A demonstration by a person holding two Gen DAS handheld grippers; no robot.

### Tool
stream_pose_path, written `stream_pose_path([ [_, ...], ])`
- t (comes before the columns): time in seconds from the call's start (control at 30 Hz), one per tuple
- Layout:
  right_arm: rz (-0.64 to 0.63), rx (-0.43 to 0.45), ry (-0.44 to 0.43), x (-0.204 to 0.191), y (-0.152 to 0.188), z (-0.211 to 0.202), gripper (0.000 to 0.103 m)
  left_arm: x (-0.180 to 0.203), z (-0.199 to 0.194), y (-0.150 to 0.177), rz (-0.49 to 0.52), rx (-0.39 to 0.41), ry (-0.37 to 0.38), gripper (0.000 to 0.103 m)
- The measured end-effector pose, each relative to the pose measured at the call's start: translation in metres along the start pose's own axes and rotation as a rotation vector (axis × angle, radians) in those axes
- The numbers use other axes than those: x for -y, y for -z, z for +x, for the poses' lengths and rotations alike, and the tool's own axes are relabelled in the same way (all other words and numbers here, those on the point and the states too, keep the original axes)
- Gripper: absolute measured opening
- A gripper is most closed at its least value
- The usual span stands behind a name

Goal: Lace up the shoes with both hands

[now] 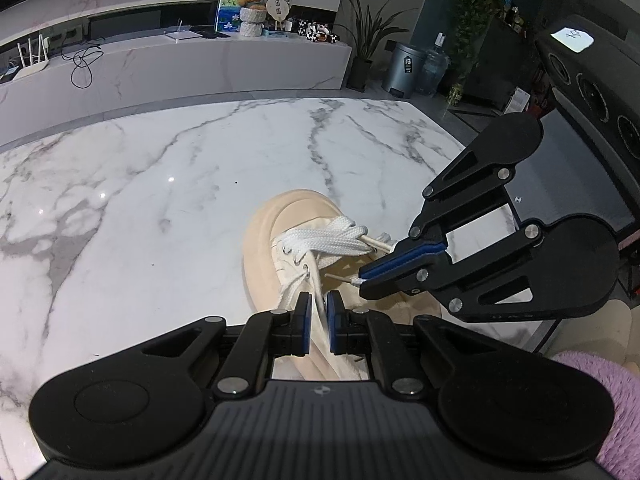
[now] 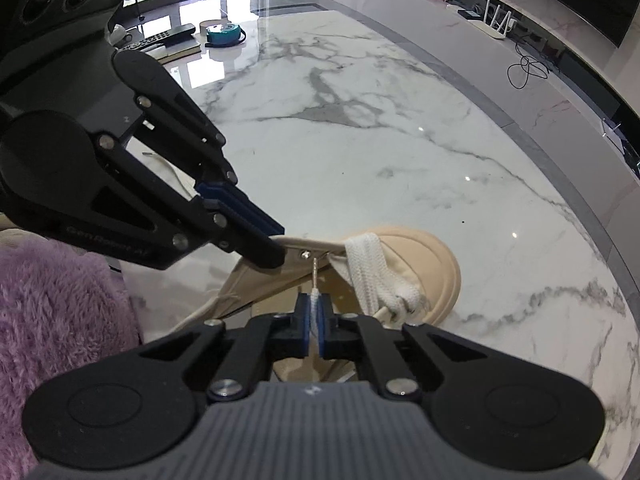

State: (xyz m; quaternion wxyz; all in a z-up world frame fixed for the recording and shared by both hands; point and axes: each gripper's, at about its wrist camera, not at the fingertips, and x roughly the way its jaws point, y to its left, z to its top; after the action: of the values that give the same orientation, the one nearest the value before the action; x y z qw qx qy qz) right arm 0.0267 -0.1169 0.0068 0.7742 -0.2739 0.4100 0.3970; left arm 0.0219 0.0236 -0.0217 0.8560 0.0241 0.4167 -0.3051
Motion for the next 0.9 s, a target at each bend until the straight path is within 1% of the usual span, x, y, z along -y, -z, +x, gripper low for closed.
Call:
stream_pose_path([
  [0.37, -0.013, -0.002, -0.021, -0.004, -0.003, 0.003, 0.004, 0.002, -0.001, 0.000, 0.013, -0.005, 0.000, 0.006],
  [0.5, -0.008, 0.007, -0.010, -0.003, -0.003, 0.003, 0.004, 0.003, -0.004, -0.001, 0.024, -0.005, 0.020, 0.006],
  [0.7, 0.008, 0.029, 0.005, -0.001, -0.005, 0.003, 0.005, 0.005, -0.016, -0.006, 0.106, -0.007, 0.029, 0.006],
  [0.8, 0.017, 0.046, 0.011, -0.001, -0.005, 0.003, 0.005, 0.007, -0.021, -0.009, 0.171, -0.014, 0.017, 0.006],
  [0.9, 0.041, 0.070, 0.016, 0.000, -0.005, 0.002, 0.005, 0.008, -0.016, -0.009, 0.256, -0.033, 0.000, 0.006],
])
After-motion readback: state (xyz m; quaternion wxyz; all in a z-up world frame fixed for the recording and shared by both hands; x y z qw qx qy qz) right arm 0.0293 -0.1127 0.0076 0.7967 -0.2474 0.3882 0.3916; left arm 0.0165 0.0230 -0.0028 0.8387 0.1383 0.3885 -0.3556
